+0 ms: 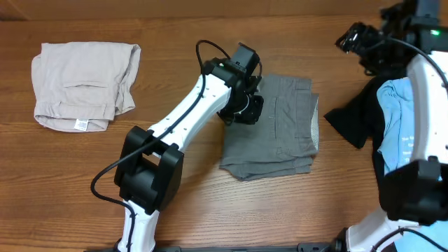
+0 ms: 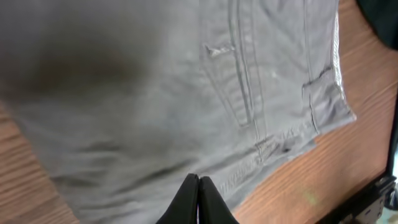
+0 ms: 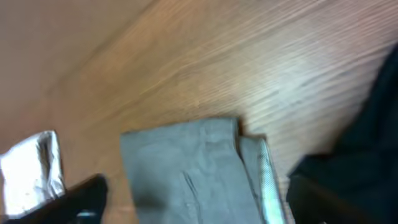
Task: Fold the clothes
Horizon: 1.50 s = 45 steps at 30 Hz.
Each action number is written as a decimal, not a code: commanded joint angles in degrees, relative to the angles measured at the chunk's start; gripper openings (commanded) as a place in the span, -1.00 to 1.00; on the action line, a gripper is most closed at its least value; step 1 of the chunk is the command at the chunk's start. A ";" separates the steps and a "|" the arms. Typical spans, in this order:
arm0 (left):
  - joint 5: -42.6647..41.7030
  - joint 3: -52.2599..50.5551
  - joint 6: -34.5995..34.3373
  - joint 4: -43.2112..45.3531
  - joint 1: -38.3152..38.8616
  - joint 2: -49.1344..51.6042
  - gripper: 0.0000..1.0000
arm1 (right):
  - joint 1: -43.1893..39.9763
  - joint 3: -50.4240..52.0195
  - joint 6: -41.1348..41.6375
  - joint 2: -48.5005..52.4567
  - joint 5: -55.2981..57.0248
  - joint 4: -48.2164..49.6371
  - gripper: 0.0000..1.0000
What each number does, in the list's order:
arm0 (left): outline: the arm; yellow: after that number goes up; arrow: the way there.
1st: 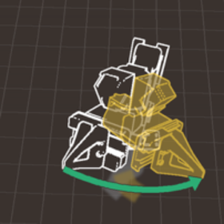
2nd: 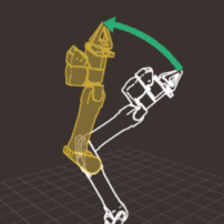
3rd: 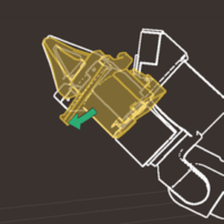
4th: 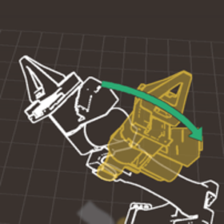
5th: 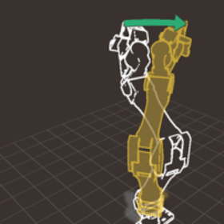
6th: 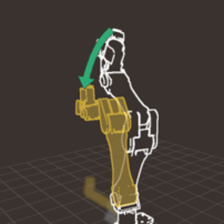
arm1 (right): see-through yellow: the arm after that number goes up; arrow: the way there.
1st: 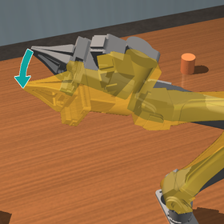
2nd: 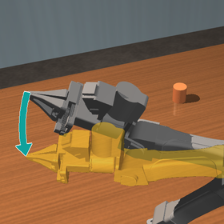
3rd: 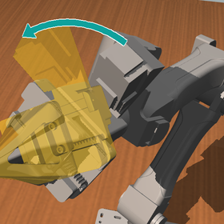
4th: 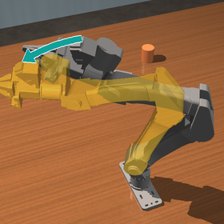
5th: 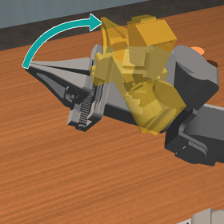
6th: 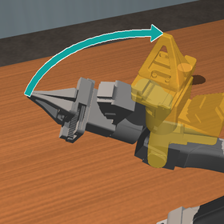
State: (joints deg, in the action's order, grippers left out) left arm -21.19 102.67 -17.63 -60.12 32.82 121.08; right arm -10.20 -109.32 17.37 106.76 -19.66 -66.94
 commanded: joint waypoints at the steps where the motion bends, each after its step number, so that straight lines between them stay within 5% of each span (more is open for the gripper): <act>1: 3.52 0.66 -0.20 -0.39 3.54 -1.70 -0.91 | -0.11 0.13 -0.26 0.94 -0.37 -1.31 1.00; 10: 7.67 -1.97 -7.61 -4.74 8.55 0.50 -0.92 | -0.11 0.15 -0.26 0.94 -0.37 -1.31 1.00; 18: 10.51 -19.93 -12.35 6.56 8.70 0.52 -0.86 | -0.11 0.15 -0.26 0.94 -0.37 -1.29 1.00; 25: 27.28 -24.79 -12.37 9.81 4.28 0.52 -0.77 | -0.11 0.15 -0.26 0.94 -0.37 -1.31 1.00; 31: 39.91 -24.96 -12.09 19.93 -4.55 0.52 -0.92 | -0.11 0.15 -0.26 0.94 -0.37 -1.31 1.00; 35: 39.45 -24.96 -8.96 28.94 -10.27 0.52 -0.91 | -0.11 0.15 -0.26 0.94 -0.37 -1.29 1.00; 40: 29.46 -23.93 -0.24 38.75 -15.87 0.52 -0.45 | -0.11 0.15 -0.26 0.94 -0.37 -1.29 1.00; 45: 24.11 -10.01 2.62 26.51 -16.35 -0.15 -0.23 | -0.11 0.15 -0.26 0.94 -0.37 -1.29 1.00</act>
State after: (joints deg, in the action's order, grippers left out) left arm 6.17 83.90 -18.65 -29.04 15.64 120.70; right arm -10.41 -109.27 17.32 107.79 -19.68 -68.53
